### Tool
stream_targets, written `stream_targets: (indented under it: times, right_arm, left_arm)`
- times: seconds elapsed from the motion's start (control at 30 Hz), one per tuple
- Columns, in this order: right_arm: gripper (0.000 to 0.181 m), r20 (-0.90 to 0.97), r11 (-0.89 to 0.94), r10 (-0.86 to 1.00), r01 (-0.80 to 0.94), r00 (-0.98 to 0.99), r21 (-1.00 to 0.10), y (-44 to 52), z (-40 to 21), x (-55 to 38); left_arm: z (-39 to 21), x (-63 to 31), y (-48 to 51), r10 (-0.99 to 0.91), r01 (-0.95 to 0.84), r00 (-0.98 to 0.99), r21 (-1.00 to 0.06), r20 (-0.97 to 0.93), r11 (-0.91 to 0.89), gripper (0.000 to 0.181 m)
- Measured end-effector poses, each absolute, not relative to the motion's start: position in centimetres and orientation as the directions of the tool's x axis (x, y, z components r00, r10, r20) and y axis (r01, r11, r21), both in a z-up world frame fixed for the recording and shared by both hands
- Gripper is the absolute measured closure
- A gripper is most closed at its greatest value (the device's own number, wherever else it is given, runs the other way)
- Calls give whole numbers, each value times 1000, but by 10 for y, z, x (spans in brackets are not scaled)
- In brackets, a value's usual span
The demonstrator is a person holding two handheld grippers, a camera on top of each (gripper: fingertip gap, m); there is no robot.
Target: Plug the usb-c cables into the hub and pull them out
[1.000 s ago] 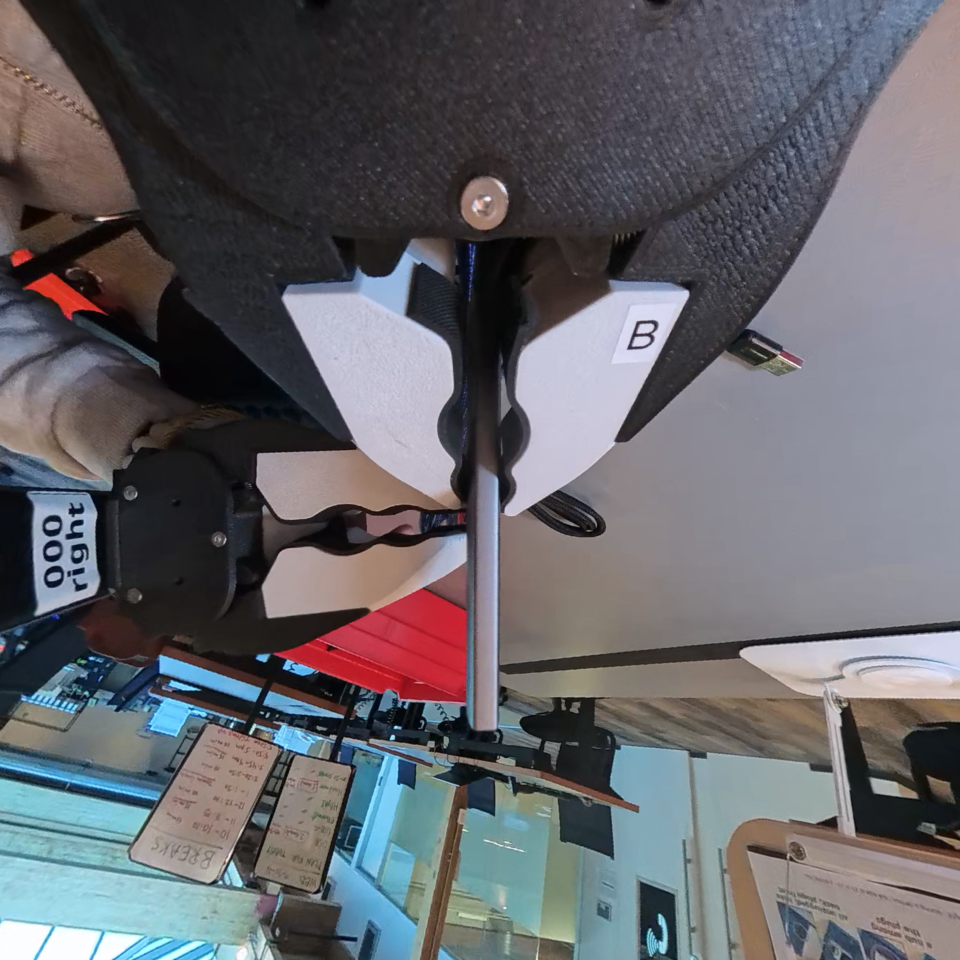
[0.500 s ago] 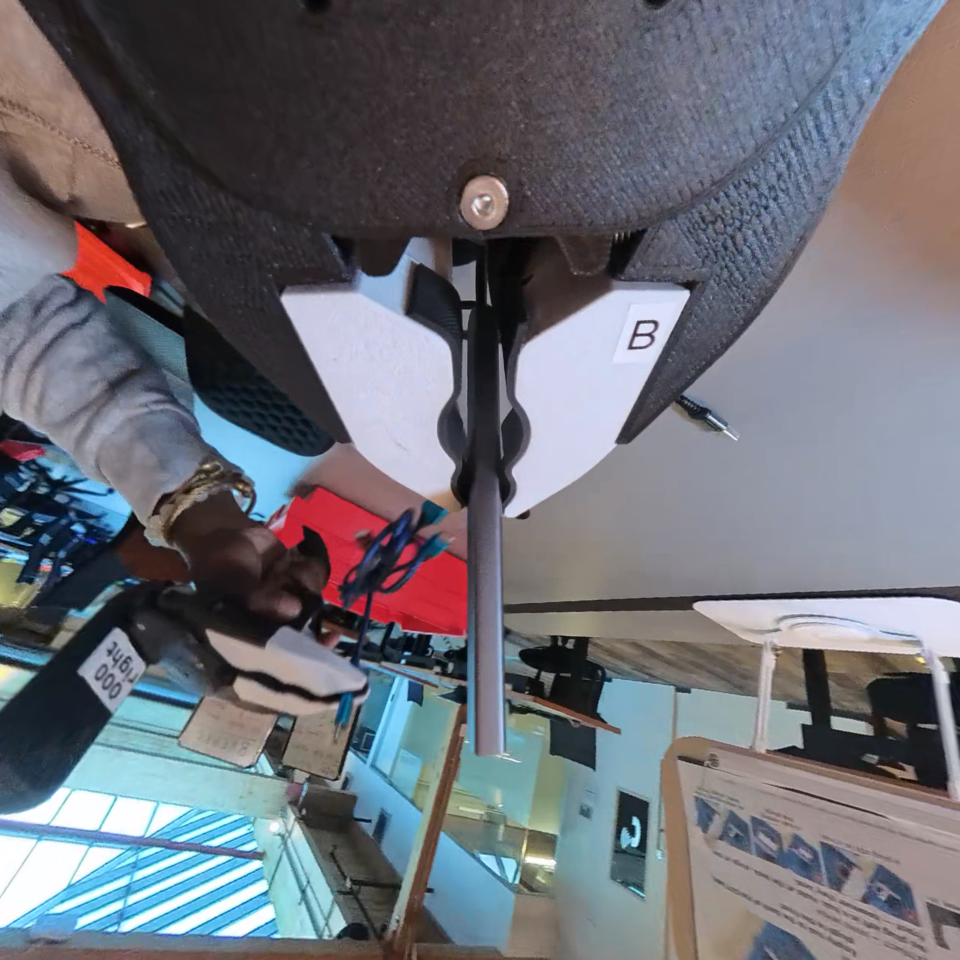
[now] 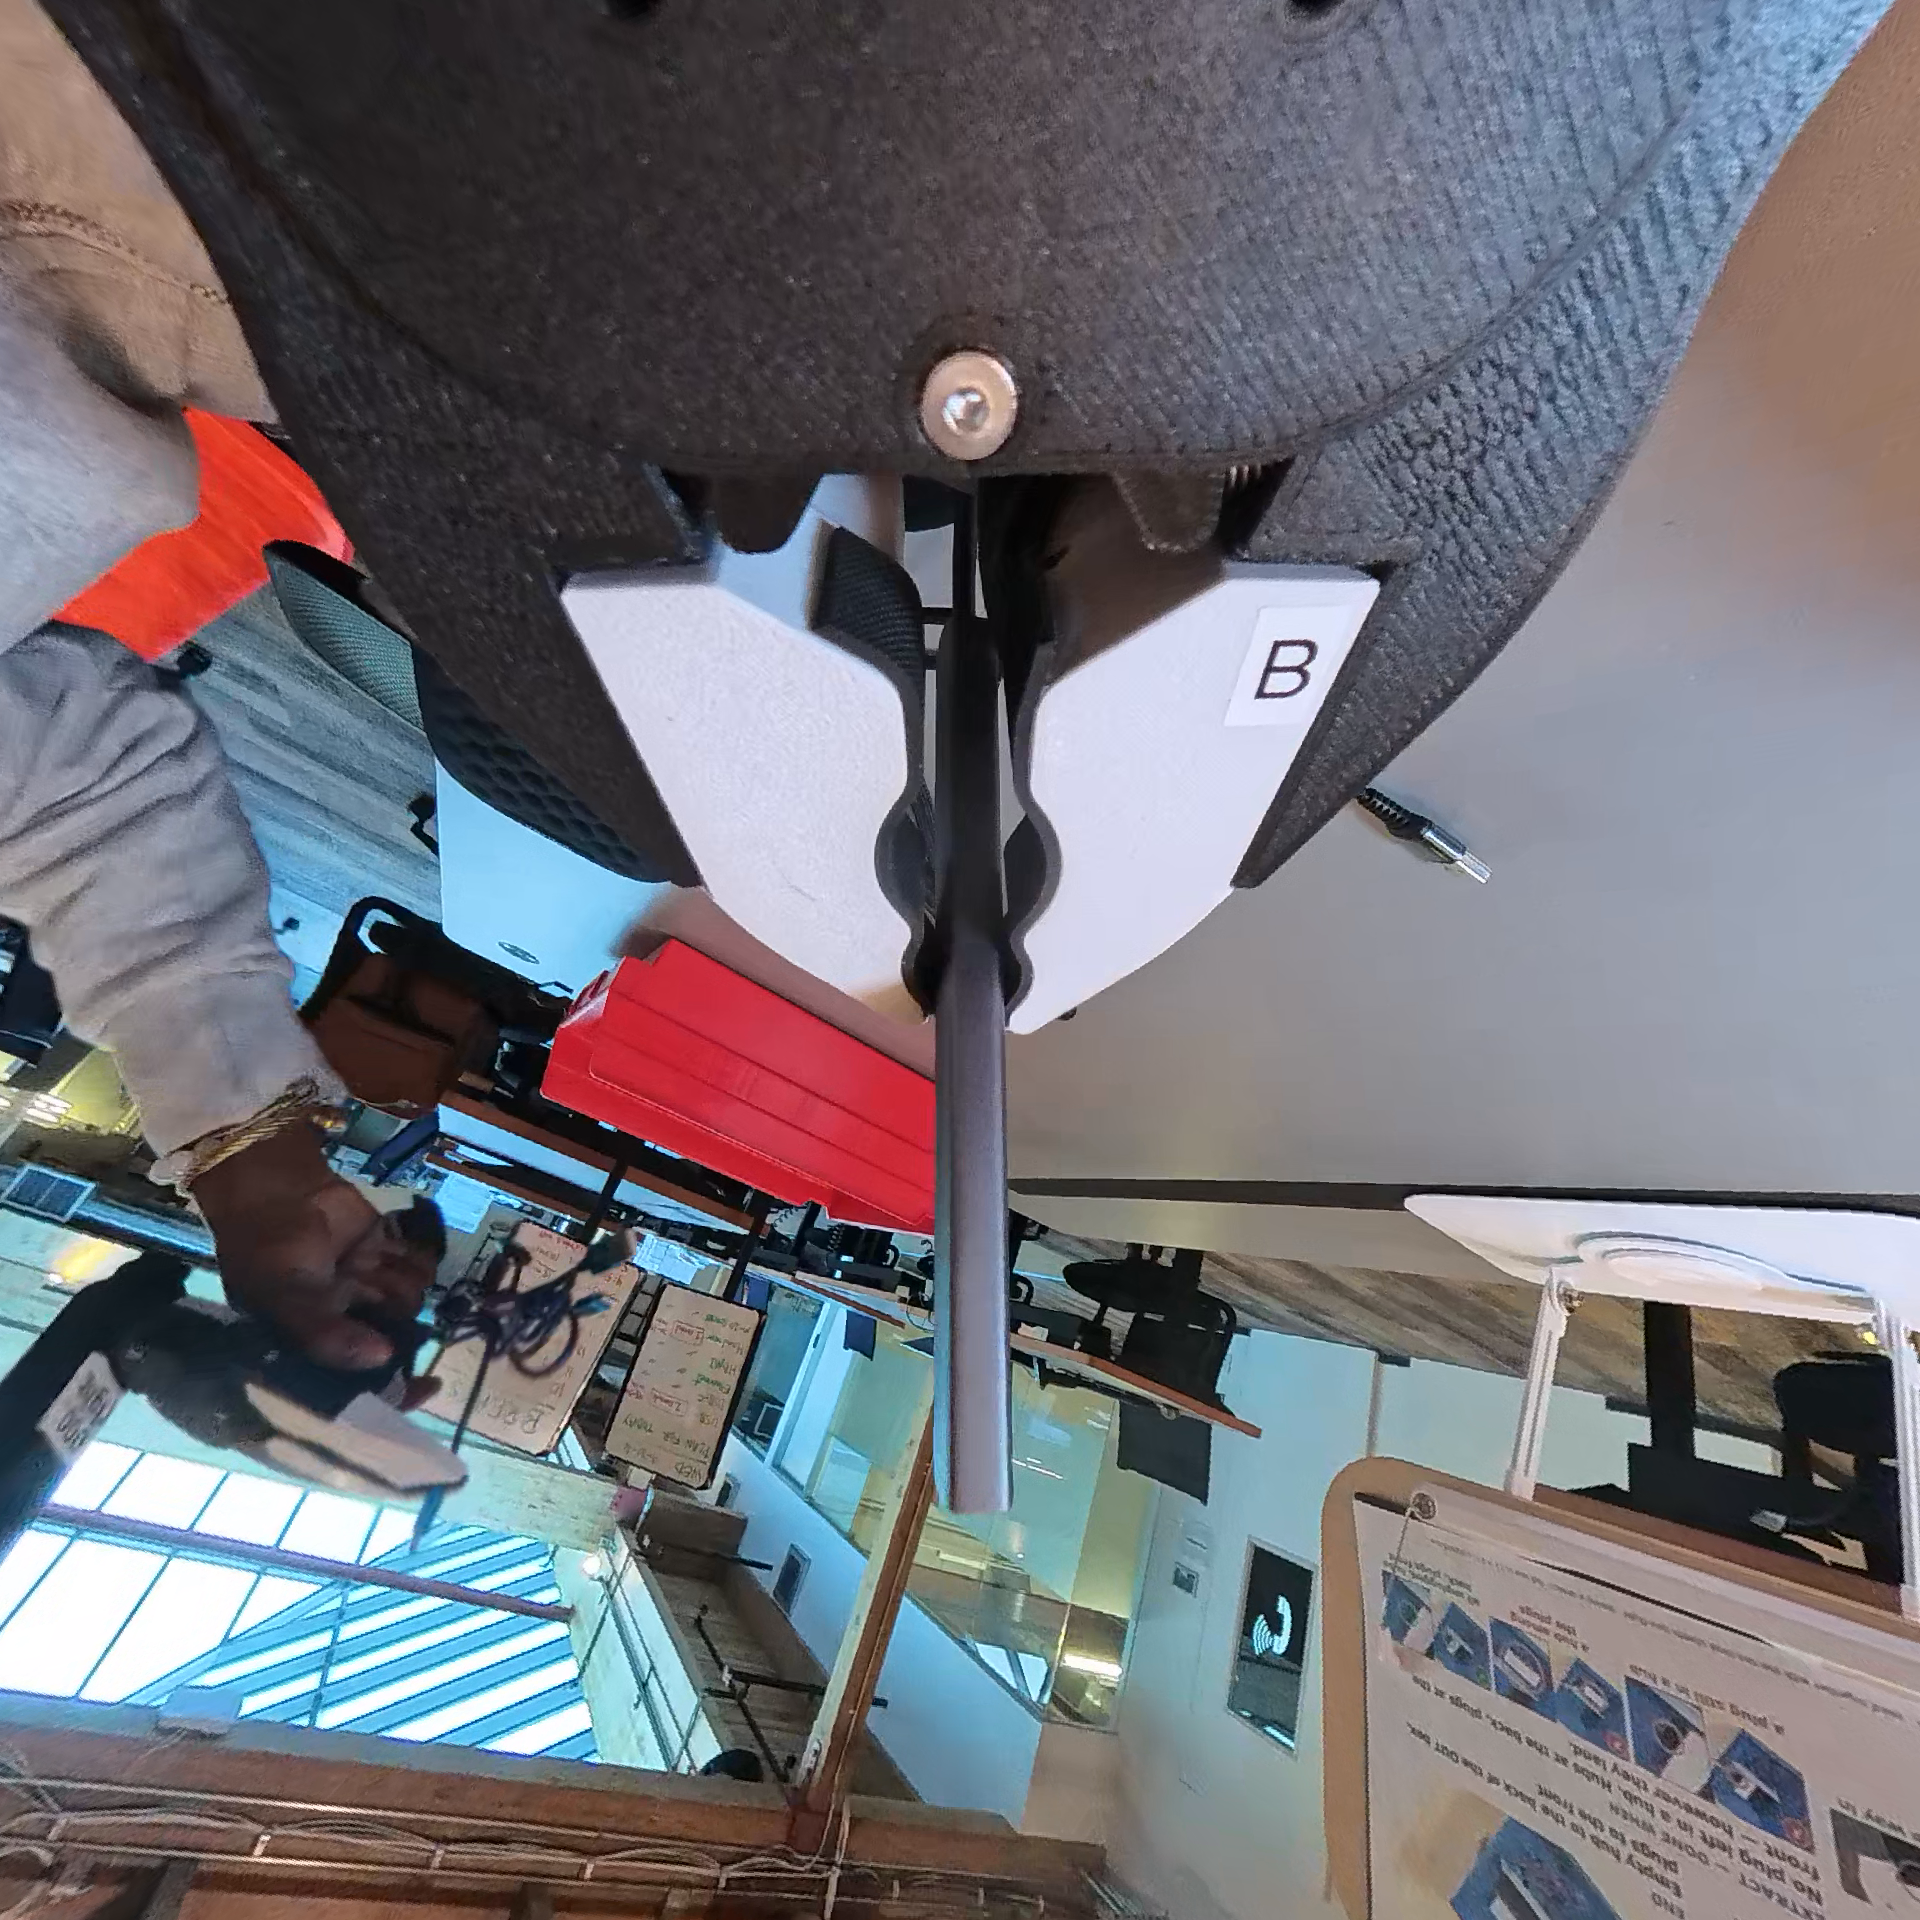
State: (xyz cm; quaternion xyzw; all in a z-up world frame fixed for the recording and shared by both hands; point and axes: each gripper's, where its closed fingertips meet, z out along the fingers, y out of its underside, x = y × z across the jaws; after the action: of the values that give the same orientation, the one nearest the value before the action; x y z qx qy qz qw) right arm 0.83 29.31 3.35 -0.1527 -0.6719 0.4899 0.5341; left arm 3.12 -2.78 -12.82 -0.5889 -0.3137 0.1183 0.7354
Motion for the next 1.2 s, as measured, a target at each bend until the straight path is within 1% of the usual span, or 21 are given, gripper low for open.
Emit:
stream_targets:
  times: [0.1,0.17,0.3,0.37,0.5,0.53,0.63,0.77,0.87,0.93,1.0,1.07,1.13,1.2]
  right_arm:
    - [175,633,591,679,-234,-372,-772,341,9,-1]
    - [175,654,638,648,-191,-389,-746,369,-11,-7]
    - [175,627,632,651,-152,-428,-760,408,-42,-18]
    - [175,626,651,629,-129,-460,-748,420,-61,-23]
    - [176,549,629,656,-27,-518,-777,437,-93,-33]
    - [176,545,643,653,6,-526,-765,440,-103,-35]
    - [175,563,740,594,116,-574,-663,446,-137,-36]
    - [175,497,811,523,225,-692,-540,440,-179,-31]
    - [175,397,809,516,279,-759,-518,429,-200,-28]
    - [175,347,809,529,336,-775,-483,428,-213,-28]
    - [163,321,812,548,397,-773,-429,433,-224,-29]
    - [149,325,797,575,425,-751,-429,434,-223,-31]
    - [135,350,756,620,415,-702,-506,431,-204,-35]
    - [120,367,682,682,370,-633,-631,421,-169,-37]
  left_arm:
    - [-130,30,-27,545,204,773,-940,325,272,171]
    - [-130,31,-26,541,207,775,-941,325,268,171]
    - [-132,30,-25,542,217,773,-941,328,260,171]
    - [-132,29,-25,542,223,771,-939,335,262,171]
    - [-133,29,-25,539,229,771,-937,339,262,171]
    - [-133,28,-25,538,231,771,-937,341,261,171]
    - [-133,28,-25,533,237,772,-935,346,263,171]
    - [-133,29,-25,528,239,774,-933,350,269,171]
    - [-132,29,-25,527,233,775,-934,347,272,171]
    - [-132,29,-26,527,230,777,-934,345,273,171]
    - [-132,29,-26,526,229,777,-934,345,274,171]
    - [-132,29,-26,524,233,777,-932,349,277,171]
    - [-132,28,-27,526,235,774,-931,354,280,171]
    - [-132,28,-27,527,237,771,-929,357,283,171]
